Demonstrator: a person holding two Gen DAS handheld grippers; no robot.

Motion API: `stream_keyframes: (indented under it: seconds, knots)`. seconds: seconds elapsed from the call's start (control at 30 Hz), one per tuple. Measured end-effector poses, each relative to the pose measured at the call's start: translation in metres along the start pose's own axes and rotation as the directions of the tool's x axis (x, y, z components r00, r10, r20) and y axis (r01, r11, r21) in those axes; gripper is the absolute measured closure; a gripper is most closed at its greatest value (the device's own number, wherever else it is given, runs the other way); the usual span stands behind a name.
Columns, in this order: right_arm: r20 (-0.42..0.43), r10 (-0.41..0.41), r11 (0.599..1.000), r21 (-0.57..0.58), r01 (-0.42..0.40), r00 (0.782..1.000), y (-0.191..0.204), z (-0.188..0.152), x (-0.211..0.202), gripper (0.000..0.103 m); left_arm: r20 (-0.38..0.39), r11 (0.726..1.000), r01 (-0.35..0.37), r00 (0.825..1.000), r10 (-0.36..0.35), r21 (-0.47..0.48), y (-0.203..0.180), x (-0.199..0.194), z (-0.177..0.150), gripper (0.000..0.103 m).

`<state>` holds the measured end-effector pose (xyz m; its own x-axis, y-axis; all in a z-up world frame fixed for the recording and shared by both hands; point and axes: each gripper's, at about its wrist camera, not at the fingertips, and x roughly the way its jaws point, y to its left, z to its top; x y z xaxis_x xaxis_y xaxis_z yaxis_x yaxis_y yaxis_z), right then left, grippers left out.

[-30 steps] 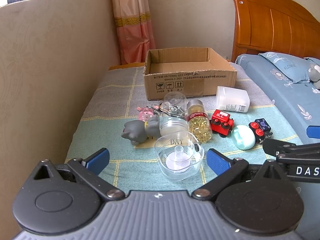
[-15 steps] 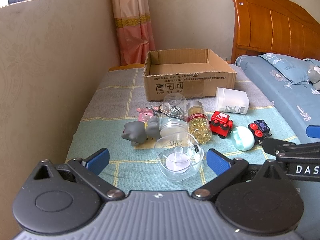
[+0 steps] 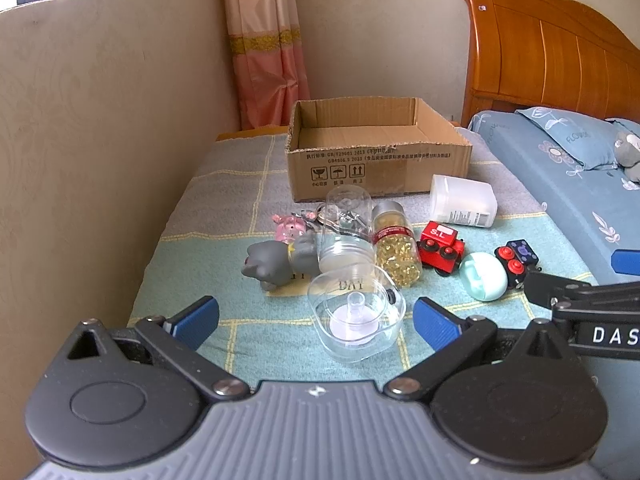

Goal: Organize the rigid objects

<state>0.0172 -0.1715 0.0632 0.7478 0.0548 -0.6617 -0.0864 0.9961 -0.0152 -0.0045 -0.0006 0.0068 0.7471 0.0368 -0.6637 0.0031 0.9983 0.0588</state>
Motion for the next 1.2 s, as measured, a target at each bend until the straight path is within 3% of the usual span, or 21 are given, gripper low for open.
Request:
stream_keyframes:
  seconds: [0.9,1.2]
  knots:
    - [0.011,0.002,1.000,-0.013,-0.002,1.000,0.002,-0.001,0.001,0.000,0.002,1.000,0.007,1.000,-0.007,-0.002,0.001,0.003,0.001,0.001]
    - [0.027,0.029,0.999,-0.031,-0.028,0.999,-0.002,0.000,0.002,0.000,0.003,0.993,0.112,0.994,-0.112,0.029,0.009,0.010,0.005,0.001]
